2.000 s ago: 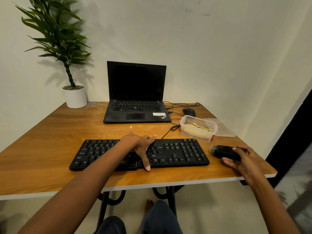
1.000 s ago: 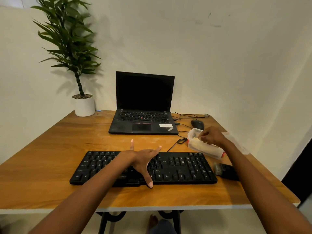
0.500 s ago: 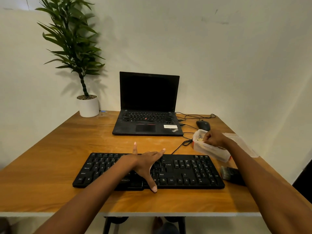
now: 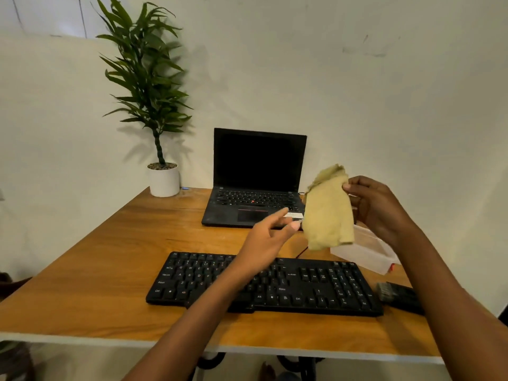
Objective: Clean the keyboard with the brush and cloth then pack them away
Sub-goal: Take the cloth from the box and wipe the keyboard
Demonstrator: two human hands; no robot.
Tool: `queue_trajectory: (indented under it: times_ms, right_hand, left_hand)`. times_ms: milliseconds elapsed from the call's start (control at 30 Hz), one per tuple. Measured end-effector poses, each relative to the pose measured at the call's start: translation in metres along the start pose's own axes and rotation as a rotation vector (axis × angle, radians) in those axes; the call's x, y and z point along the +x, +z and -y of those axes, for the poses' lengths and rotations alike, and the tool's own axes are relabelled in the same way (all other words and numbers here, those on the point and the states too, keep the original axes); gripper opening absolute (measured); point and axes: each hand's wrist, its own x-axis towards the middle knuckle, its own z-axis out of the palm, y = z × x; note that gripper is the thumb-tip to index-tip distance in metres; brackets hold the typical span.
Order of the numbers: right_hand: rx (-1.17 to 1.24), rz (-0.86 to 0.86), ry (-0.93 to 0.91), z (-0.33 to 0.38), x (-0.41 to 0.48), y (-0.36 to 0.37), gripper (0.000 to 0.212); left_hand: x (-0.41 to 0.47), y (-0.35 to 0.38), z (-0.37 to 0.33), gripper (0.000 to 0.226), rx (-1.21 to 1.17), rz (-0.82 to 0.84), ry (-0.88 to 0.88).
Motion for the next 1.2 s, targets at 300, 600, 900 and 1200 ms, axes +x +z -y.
queue_trajectory:
  times_ms: [300, 600, 900, 1200]
  right_hand:
    - [0.454, -0.114, 0.309, -0.074, -0.068, 0.057, 0.020]
    - [0.198, -0.025, 0.364, -0.086, -0.091, 0.065, 0.029]
    - [0.197, -0.108, 0.138, -0.091, -0.096, 0.066, 0.060]
    - [0.760, -0.227, 0.315, -0.112, -0.118, 0.061, 0.054]
  left_hand:
    - [-0.035, 0.005, 0.020, 0.029, -0.422, -0.115, -0.263]
    - [-0.045, -0.006, 0.028, 0.056, -0.168, 0.026, -0.116]
    - [-0.032, -0.006, 0.033, 0.035, -0.184, 0.174, -0.259]
    - [-0.018, 0.013, 0.036, 0.035, -0.190, 0.302, -0.430]
